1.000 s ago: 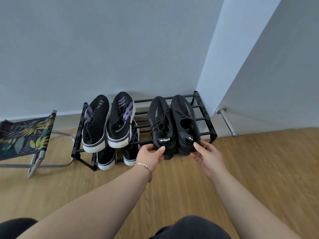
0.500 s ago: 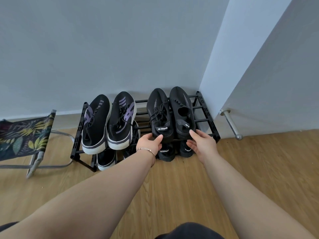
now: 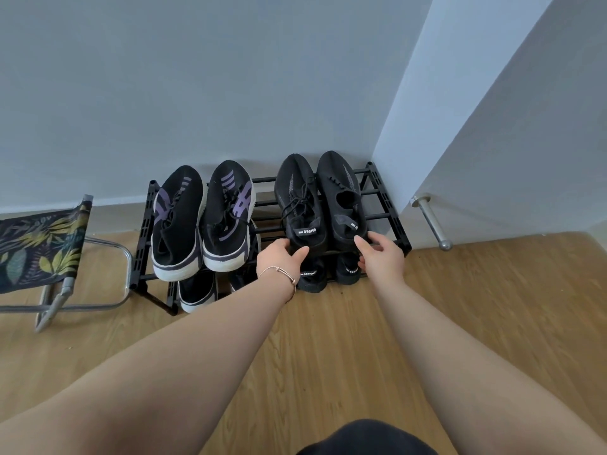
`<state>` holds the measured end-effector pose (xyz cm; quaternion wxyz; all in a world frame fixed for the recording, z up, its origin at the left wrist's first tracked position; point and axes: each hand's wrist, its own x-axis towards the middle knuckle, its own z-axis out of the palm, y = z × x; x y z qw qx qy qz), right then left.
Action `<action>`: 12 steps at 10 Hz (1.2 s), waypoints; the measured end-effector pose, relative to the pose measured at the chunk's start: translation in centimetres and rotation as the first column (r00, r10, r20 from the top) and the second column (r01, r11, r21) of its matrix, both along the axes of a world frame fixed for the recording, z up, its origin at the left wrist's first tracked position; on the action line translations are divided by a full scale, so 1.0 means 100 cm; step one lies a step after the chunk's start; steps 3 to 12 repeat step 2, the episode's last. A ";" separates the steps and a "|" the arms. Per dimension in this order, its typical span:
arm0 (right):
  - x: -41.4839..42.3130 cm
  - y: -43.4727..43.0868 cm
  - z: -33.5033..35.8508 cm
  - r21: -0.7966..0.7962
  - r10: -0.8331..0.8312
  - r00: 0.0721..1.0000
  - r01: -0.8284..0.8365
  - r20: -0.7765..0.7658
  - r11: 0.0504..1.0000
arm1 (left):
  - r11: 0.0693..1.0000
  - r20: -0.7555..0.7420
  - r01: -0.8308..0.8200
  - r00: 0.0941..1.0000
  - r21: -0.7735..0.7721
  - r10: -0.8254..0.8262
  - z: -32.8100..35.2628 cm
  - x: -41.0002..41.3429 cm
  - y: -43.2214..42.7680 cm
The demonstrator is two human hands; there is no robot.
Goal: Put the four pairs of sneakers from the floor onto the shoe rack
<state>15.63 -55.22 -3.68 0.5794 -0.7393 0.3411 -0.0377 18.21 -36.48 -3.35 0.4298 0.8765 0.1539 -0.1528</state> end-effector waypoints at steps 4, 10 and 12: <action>-0.020 0.014 0.042 -0.358 0.120 0.990 -0.138 -0.072 0.923 | 0.928 -0.038 0.217 0.976 0.304 -0.216 0.049 -0.010 0.016; -0.020 0.014 0.042 -0.358 0.120 0.990 -0.138 -0.072 0.923 | 0.928 -0.038 0.217 0.976 0.304 -0.216 0.049 -0.010 0.016; -0.020 0.014 0.042 -0.358 0.120 0.990 -0.138 -0.072 0.923 | 0.928 -0.038 0.217 0.976 0.304 -0.216 0.049 -0.010 0.016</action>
